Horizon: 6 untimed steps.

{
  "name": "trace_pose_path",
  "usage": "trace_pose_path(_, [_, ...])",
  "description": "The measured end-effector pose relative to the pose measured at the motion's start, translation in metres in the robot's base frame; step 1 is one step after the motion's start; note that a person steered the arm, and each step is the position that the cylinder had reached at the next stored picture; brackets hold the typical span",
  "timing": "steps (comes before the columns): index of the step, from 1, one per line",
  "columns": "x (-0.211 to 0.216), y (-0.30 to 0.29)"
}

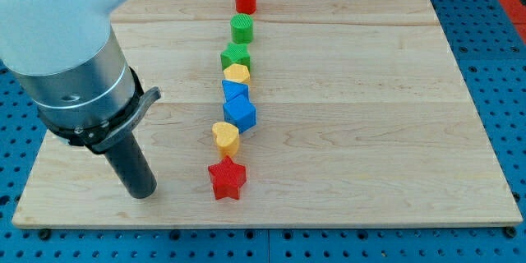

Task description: Move the blue cube horizontally to yellow hexagon

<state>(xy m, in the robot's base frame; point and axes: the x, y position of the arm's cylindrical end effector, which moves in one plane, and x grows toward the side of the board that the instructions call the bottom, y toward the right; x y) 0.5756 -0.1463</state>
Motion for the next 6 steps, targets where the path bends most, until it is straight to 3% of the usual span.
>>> trace_pose_path(3, [-0.073,0.055])
trace_pose_path(6, [-0.133,0.163])
